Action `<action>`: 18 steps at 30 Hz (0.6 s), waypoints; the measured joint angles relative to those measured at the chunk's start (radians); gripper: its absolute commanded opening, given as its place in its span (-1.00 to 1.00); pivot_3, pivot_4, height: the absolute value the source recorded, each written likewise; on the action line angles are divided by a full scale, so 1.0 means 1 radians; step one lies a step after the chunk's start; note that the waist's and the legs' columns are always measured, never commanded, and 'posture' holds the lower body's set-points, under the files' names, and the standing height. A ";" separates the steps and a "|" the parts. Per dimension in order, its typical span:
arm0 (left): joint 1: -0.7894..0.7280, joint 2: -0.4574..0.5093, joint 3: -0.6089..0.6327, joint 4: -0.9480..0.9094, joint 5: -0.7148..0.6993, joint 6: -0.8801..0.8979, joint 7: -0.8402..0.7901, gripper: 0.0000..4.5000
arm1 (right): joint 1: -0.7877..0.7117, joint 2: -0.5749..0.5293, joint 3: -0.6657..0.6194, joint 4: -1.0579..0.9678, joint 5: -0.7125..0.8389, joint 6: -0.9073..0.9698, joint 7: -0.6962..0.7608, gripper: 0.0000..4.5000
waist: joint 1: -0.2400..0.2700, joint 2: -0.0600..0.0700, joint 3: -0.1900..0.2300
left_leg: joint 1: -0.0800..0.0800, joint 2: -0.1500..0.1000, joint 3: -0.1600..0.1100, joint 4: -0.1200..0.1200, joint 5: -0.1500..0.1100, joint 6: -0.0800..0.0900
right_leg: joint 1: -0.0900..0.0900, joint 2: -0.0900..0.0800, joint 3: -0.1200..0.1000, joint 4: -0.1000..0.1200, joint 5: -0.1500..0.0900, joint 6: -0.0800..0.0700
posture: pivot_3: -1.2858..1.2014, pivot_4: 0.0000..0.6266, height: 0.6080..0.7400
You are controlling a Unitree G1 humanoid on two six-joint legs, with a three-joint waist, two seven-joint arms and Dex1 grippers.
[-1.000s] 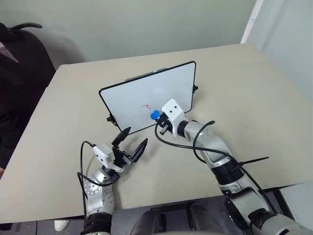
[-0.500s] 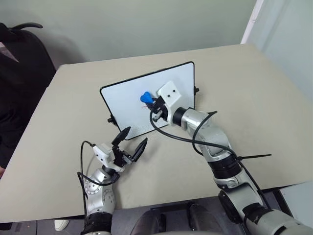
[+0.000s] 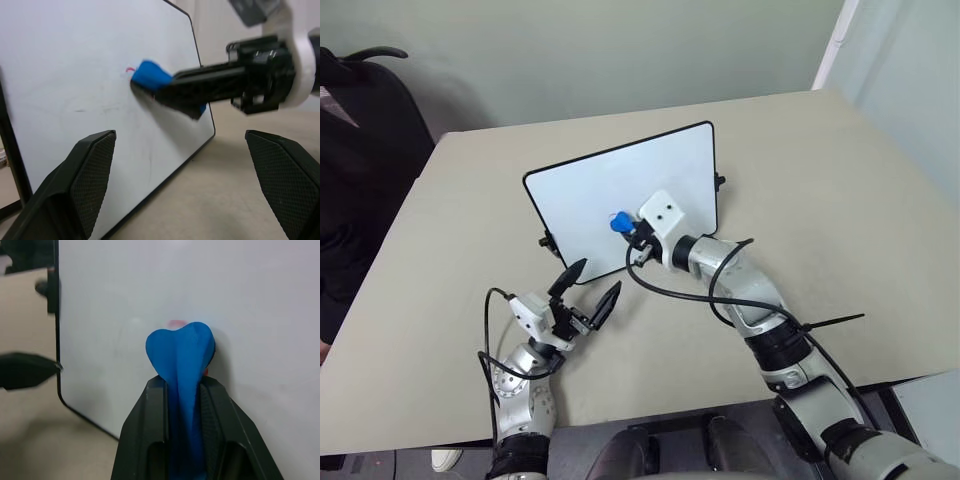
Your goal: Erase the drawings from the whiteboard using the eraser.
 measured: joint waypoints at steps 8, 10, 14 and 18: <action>0.000 0.000 0.002 -0.001 0.000 -0.008 0.010 1.00 | -0.012 0.002 0.019 0.062 -0.028 -0.024 0.000 -0.78 | 0.000 0.000 0.000 | 0.000 0.000 0.000 0.000 0.000 0.000 | 0.000 0.000 0.000 0.000 0.000 0.000 | 0.03 -0.52 1.00; 0.000 0.000 0.002 -0.001 0.000 -0.009 0.011 1.00 | -0.016 0.002 0.020 0.065 -0.030 -0.026 0.000 -0.78 | 0.000 0.000 0.000 | 0.000 0.000 0.000 0.000 0.000 0.000 | 0.000 0.000 0.000 0.000 0.000 0.000 | 0.03 -0.52 1.00; 0.000 0.002 0.004 -0.001 0.000 -0.010 0.012 1.00 | -0.049 0.020 0.016 0.064 -0.028 -0.025 0.000 -0.78 | -0.002 0.000 0.000 | -0.001 0.000 0.000 0.000 0.000 0.000 | -0.001 0.000 0.000 0.001 0.001 -0.001 | 0.03 -0.52 1.00; -0.002 0.001 0.004 0.000 0.000 -0.012 0.012 1.00 | -0.110 0.043 -0.003 0.040 -0.028 -0.030 -0.007 -0.78 | -0.002 0.000 0.000 | -0.001 0.000 0.000 0.000 0.000 0.000 | -0.001 0.000 0.000 0.000 -0.001 -0.003 | 0.03 -0.52 1.00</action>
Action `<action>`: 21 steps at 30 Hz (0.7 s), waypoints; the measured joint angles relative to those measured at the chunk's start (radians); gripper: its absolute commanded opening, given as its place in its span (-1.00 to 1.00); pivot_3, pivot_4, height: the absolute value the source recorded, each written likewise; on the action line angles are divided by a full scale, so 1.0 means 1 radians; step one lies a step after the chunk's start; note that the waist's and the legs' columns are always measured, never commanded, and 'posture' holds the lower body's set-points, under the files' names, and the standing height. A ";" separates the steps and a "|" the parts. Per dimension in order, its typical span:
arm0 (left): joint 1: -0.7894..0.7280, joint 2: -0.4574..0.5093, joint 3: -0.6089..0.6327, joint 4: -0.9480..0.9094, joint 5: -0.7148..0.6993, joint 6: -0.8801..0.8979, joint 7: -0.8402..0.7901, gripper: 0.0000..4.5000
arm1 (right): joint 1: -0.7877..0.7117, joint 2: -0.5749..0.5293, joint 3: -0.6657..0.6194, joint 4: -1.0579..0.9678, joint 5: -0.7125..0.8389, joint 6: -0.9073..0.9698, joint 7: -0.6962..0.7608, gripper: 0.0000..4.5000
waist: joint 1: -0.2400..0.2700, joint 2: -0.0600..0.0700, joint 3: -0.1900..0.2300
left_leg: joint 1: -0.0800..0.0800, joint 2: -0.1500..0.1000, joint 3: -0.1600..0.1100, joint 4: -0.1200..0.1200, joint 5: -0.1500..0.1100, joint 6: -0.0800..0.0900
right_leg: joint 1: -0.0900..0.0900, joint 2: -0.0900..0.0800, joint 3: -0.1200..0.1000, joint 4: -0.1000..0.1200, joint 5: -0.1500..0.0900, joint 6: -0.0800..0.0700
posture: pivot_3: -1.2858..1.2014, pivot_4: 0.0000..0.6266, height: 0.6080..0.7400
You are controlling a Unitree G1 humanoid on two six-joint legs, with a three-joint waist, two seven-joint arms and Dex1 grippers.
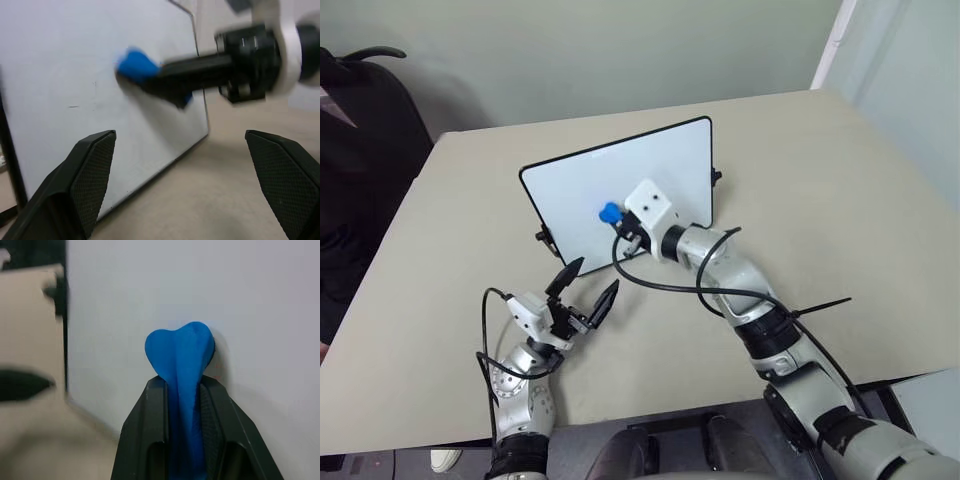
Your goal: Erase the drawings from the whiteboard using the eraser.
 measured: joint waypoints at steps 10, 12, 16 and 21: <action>-0.009 -0.002 0.000 0.019 0.000 -0.005 0.000 1.00 | 0.063 -0.044 0.027 0.020 -0.042 -0.028 -0.005 -0.78 | 0.001 0.000 0.000 | 0.002 0.000 0.000 0.001 0.000 0.000 | 0.001 0.000 0.000 0.000 0.001 0.001 | 0.03 -0.52 1.00; -0.011 -0.001 0.000 0.022 0.000 -0.010 0.000 1.00 | 0.093 -0.065 0.053 0.040 -0.069 -0.033 -0.005 -0.78 | 0.000 0.000 0.000 | 0.001 0.000 0.000 0.002 0.000 0.000 | 0.001 0.000 0.000 0.000 0.002 0.002 | 0.03 -0.52 1.00; -0.012 -0.002 0.000 0.023 0.000 -0.018 0.000 1.00 | 0.126 -0.087 0.061 0.052 -0.091 -0.016 -0.005 -0.78 | 0.000 -0.001 0.001 | 0.000 -0.001 0.000 0.002 0.000 0.000 | 0.002 0.000 0.001 0.000 0.003 0.002 | 0.03 -0.52 1.00; -0.023 -0.001 0.001 0.032 0.001 -0.019 -0.002 1.00 | 0.094 -0.063 0.030 0.047 -0.082 0.009 -0.005 -0.78 | 0.000 0.000 0.001 | 0.000 -0.001 0.000 0.001 0.001 0.000 | 0.001 0.000 0.001 0.000 0.004 0.004 | 0.03 -0.52 1.00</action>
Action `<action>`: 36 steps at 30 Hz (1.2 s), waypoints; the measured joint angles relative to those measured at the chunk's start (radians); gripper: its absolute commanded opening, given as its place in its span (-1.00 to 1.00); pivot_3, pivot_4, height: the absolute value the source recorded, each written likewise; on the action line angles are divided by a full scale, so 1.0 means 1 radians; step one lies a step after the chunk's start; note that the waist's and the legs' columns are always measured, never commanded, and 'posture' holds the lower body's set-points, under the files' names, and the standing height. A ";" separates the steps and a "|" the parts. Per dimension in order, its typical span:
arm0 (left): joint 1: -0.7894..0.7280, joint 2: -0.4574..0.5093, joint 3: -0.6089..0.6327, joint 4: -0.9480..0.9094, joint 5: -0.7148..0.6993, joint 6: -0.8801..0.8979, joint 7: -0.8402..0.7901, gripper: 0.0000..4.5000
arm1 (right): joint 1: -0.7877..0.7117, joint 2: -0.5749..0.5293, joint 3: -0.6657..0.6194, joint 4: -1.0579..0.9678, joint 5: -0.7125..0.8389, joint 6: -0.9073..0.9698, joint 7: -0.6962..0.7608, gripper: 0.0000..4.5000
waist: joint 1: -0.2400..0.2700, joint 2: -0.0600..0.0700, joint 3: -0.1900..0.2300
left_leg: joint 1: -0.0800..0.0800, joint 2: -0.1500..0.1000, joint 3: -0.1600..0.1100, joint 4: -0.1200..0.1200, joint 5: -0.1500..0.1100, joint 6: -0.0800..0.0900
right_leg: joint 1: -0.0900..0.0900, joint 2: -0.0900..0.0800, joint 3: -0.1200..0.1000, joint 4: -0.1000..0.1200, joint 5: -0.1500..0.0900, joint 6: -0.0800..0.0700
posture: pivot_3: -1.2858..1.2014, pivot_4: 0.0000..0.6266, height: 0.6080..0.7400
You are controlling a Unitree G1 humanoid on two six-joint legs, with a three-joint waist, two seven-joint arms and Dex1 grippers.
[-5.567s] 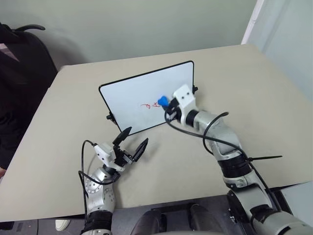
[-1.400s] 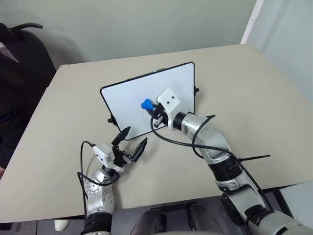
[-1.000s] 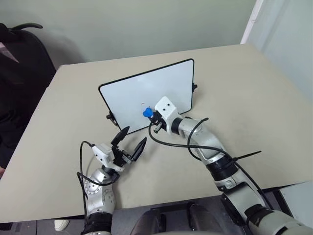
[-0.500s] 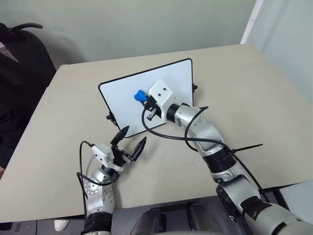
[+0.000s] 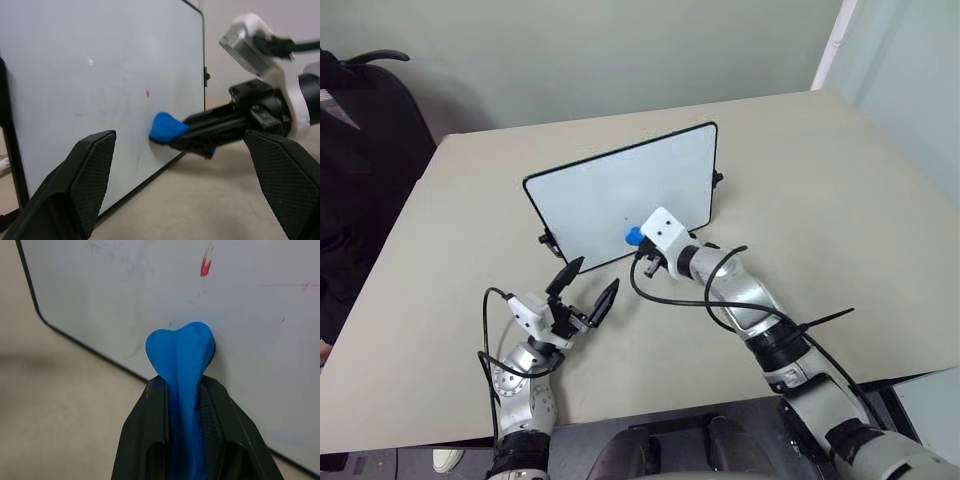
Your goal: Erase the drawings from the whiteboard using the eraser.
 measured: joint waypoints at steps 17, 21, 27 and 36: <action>-0.012 0.002 0.000 0.019 0.001 0.000 -0.001 1.00 | -0.035 0.018 -0.039 -0.103 0.029 0.053 0.005 -0.78 | 0.000 -0.001 0.001 | 0.000 -0.001 0.000 0.000 0.002 0.000 | 0.000 0.000 0.000 -0.001 -0.001 -0.007 | 0.03 -0.52 1.00; -0.007 0.002 0.000 0.019 0.001 0.000 -0.001 1.00 | 0.004 -0.001 -0.013 -0.089 0.023 0.060 0.013 -0.78 | 0.000 -0.002 0.001 | 0.000 -0.001 0.000 0.000 0.002 0.000 | 0.000 0.000 0.000 -0.001 -0.001 -0.006 | 0.03 -0.52 1.00; -0.006 0.004 0.000 0.018 -0.001 0.000 -0.002 1.00 | 0.018 -0.013 -0.007 -0.065 0.022 0.077 0.013 -0.78 | 0.000 -0.002 0.002 | 0.000 0.000 0.000 0.000 0.002 0.000 | 0.000 0.000 0.000 0.000 0.000 -0.004 | 0.03 -0.52 1.00; -0.012 0.004 -0.001 0.019 -0.001 0.000 -0.004 1.00 | 0.014 -0.075 -0.092 -0.228 0.095 0.152 0.061 -0.78 | 0.000 -0.002 0.002 | 0.000 -0.001 0.000 0.000 0.002 0.000 | 0.001 0.000 0.000 -0.001 -0.002 -0.006 | 0.03 -0.52 1.00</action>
